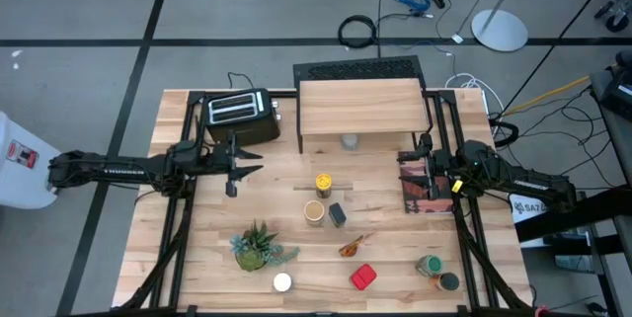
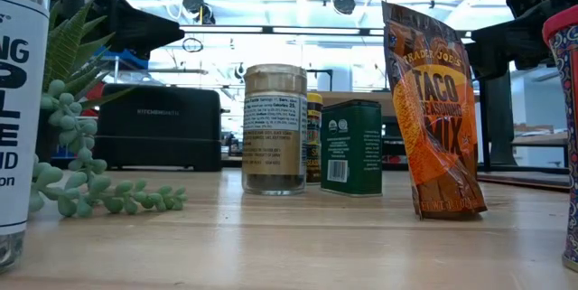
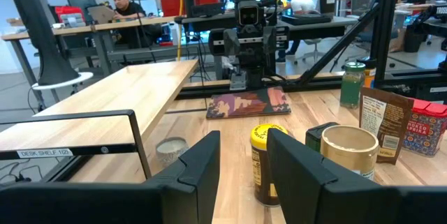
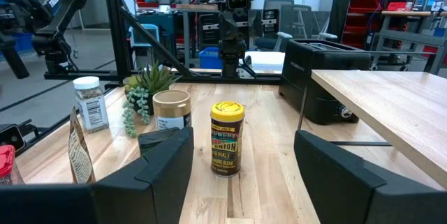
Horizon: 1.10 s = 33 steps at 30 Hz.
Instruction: Shelf spices
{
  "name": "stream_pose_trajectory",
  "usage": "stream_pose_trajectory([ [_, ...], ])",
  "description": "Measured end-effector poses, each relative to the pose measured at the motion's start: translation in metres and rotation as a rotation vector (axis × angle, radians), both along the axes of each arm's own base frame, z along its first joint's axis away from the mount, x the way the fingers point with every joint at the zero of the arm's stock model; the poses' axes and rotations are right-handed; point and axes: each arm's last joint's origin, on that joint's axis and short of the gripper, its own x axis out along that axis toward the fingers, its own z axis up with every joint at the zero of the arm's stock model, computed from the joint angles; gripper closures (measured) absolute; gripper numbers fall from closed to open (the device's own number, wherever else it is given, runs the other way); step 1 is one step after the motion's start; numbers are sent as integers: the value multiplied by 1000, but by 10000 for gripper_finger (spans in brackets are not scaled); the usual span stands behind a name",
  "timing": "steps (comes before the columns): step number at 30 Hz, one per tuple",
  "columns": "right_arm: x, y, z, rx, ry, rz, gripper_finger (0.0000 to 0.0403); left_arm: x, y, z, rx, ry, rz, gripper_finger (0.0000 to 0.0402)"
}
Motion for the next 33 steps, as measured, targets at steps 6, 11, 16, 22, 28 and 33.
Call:
stream_pose_trajectory([
  [6,0,0,0,0,-1,1,167,0,0,0,0,0,0,273],
  [11,0,0,0,0,0,0,167,0,0,0,0,0,1,273],
  [16,0,0,0,0,0,0,167,0,0,0,0,0,2,273],
  [22,0,0,0,0,0,0,167,0,0,1,31,-11,12,273],
  [28,0,0,0,0,0,0,167,-1,0,18,21,-185,12,273],
  [33,0,0,0,0,0,0,167,-15,-3,60,99,-665,-37,273],
])
